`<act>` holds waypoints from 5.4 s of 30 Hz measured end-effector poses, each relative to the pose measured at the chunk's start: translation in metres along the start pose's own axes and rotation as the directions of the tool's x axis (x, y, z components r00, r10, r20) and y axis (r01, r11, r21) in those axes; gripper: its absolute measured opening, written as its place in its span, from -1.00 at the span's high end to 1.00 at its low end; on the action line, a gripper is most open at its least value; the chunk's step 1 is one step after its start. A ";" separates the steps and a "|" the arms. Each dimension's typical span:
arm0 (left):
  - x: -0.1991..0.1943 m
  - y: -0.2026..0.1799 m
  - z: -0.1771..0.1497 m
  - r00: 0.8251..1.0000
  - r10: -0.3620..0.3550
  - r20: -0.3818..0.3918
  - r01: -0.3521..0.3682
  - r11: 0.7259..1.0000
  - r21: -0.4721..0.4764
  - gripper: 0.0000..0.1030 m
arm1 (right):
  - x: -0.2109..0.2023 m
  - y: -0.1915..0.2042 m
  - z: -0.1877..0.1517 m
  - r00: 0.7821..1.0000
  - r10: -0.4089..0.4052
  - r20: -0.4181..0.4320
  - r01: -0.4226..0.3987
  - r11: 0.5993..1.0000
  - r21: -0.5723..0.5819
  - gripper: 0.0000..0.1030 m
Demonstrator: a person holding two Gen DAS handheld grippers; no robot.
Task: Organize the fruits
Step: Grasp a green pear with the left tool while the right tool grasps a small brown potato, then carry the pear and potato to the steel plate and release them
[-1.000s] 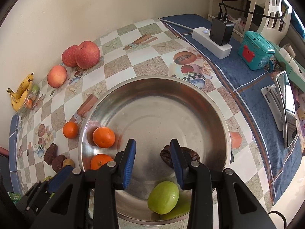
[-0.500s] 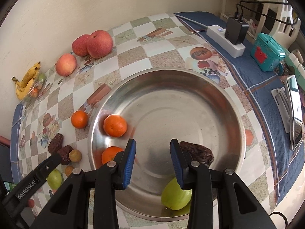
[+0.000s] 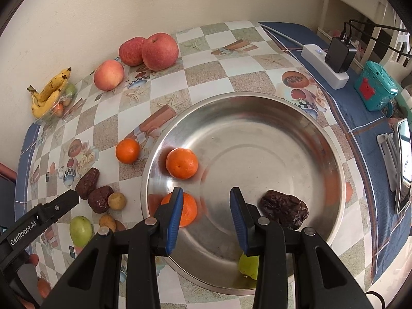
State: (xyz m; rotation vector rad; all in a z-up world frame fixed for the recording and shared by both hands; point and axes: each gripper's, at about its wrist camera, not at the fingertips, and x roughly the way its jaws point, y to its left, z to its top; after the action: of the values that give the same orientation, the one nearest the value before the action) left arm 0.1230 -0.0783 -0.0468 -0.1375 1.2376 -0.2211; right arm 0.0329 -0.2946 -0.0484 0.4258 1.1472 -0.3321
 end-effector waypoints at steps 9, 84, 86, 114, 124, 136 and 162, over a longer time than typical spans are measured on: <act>0.004 0.005 -0.001 0.993 0.116 0.035 -0.116 0.993 0.010 -1.00 | 0.004 -0.001 -0.001 1.000 -0.026 0.002 0.026 1.000 -0.010 -0.66; 0.028 0.060 -0.028 0.985 -0.114 -0.131 0.096 0.986 -0.138 0.04 | 0.056 0.103 -0.040 0.964 0.187 -0.191 -0.222 0.958 -0.183 0.49; 0.030 0.060 -0.029 0.983 -0.123 -0.134 0.104 0.984 -0.144 0.07 | 0.055 0.099 -0.041 0.963 0.187 -0.193 -0.220 0.961 -0.168 0.49; -0.020 0.038 -0.011 0.982 -0.183 0.056 0.187 0.978 -0.092 0.08 | 0.006 0.073 -0.018 0.976 0.212 -0.052 -0.216 0.971 -0.104 0.49; -0.011 -0.009 -0.021 0.970 -0.240 0.020 0.240 0.970 0.035 0.08 | 0.003 0.003 -0.004 0.998 0.055 0.003 -0.055 0.997 0.048 0.49; 0.004 -0.097 -0.050 0.947 -0.320 -0.034 0.317 0.908 0.272 0.09 | -0.008 -0.060 0.001 0.999 -0.012 0.052 0.000 0.975 0.220 0.49; 0.009 -0.079 -0.041 0.977 -0.211 0.013 0.202 0.950 0.240 -0.16 | -0.003 -0.050 0.001 1.000 -0.006 0.027 0.001 0.983 0.185 0.49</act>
State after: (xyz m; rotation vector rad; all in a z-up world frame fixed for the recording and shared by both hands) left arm 0.0797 -0.1561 -0.0511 -0.0631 1.1493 -0.5441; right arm 0.0091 -0.3384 -0.0528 0.5802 1.0947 -0.4484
